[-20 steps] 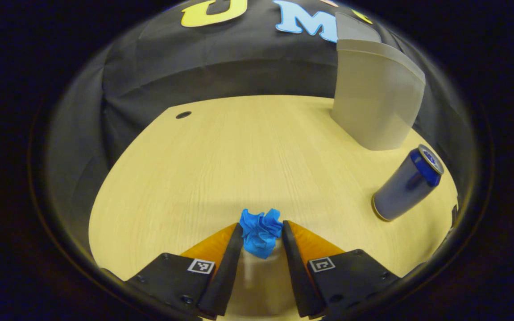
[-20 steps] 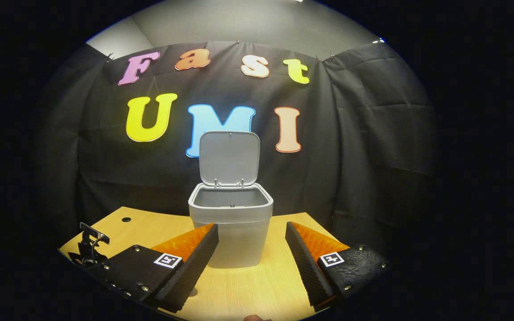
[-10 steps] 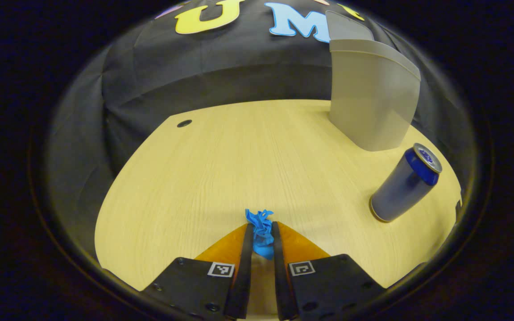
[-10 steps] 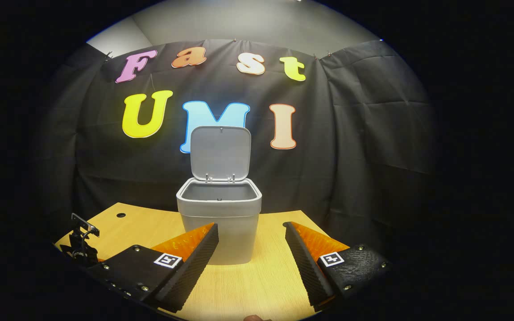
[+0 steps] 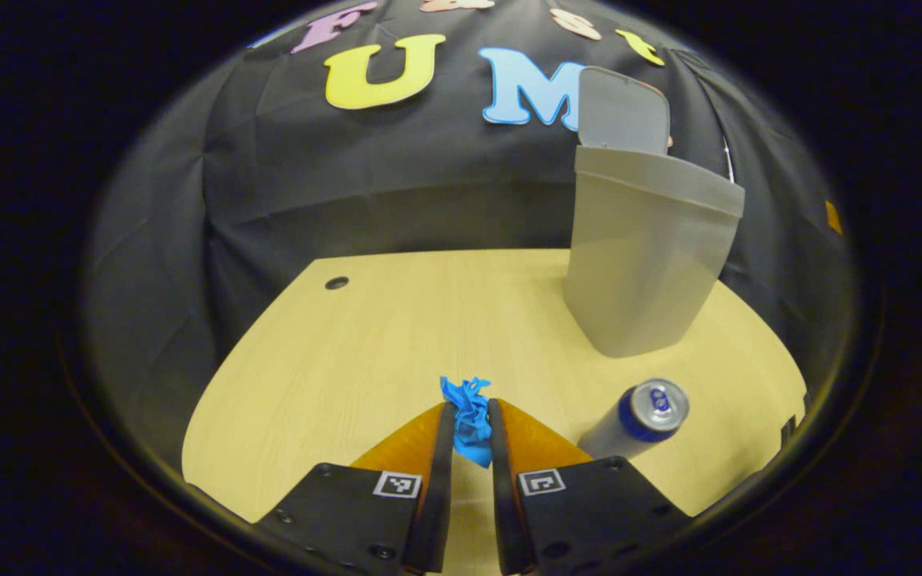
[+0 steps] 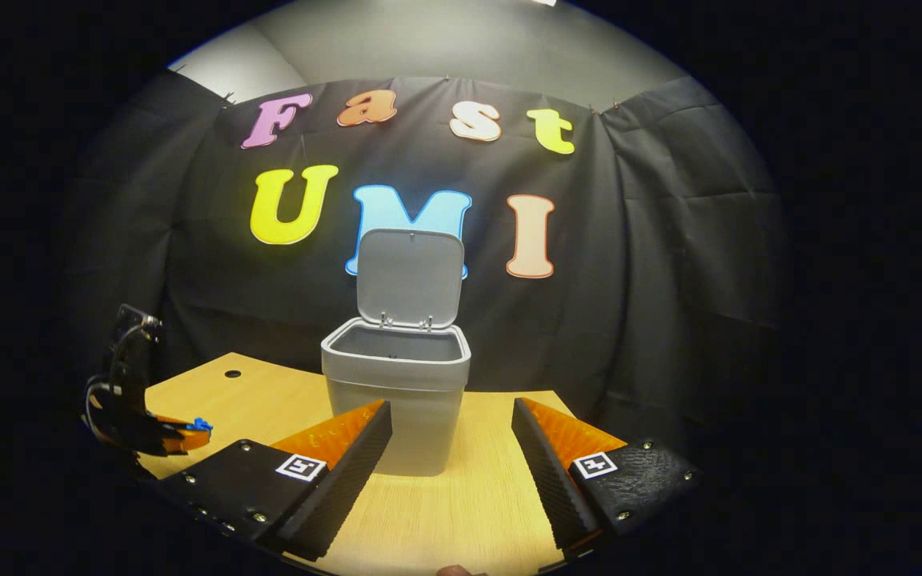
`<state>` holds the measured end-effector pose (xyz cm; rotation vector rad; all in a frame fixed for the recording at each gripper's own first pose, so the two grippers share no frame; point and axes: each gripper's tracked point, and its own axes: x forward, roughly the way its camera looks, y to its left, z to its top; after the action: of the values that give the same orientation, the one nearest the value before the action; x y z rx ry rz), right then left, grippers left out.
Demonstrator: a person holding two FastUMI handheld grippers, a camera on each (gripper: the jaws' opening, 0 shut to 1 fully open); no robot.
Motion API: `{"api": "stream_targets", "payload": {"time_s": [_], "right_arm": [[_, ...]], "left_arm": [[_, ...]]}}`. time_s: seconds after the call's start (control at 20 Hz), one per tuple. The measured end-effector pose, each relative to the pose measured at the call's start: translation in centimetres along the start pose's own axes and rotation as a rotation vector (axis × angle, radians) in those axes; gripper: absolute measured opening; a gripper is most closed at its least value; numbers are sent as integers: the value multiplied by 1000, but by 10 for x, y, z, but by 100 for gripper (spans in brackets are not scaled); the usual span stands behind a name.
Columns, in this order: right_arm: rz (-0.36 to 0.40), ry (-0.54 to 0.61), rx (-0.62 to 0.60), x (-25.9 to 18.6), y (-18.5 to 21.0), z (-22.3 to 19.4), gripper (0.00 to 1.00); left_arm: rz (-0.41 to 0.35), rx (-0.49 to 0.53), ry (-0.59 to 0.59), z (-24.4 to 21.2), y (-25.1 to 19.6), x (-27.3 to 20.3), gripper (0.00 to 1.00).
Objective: Press the lid of the desktop garbage bin to open it, pick up the crumpled paper on the desktop and throw it into the bin, then pick up the pop can on the desktop and drop it into the bin, and finally close the garbage bin lid.
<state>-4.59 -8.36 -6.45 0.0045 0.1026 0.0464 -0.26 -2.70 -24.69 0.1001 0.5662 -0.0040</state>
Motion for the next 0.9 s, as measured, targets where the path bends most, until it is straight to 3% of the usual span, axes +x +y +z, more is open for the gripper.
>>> {"api": "stream_targets", "payload": {"time_s": [0.15, 0.35, 0.75, 0.8, 0.85, 0.9], "right_arm": [[5, -18, 0, -2, -14, 2, 97], [-52, -11, 24, -8, -32, -6, 96], [-139, 19, 74, -20, -46, -20, 96], [-154, 25, 71, -23, -47, -24, 96], [-173, 36, 67, -26, -50, -28, 96], [-187, 47, 68, -30, -51, -32, 96]], "left_arm": [[-23, 6, -78, 47, -28, -14, 30], [-79, 37, -197, 112, -67, -26, 30], [-254, 89, -326, 215, -153, -13, 30], [-278, 96, -338, 226, -164, -10, 38], [-299, 104, -347, 232, -175, -7, 22], [-318, 112, -352, 239, -185, -2, 38]]}}
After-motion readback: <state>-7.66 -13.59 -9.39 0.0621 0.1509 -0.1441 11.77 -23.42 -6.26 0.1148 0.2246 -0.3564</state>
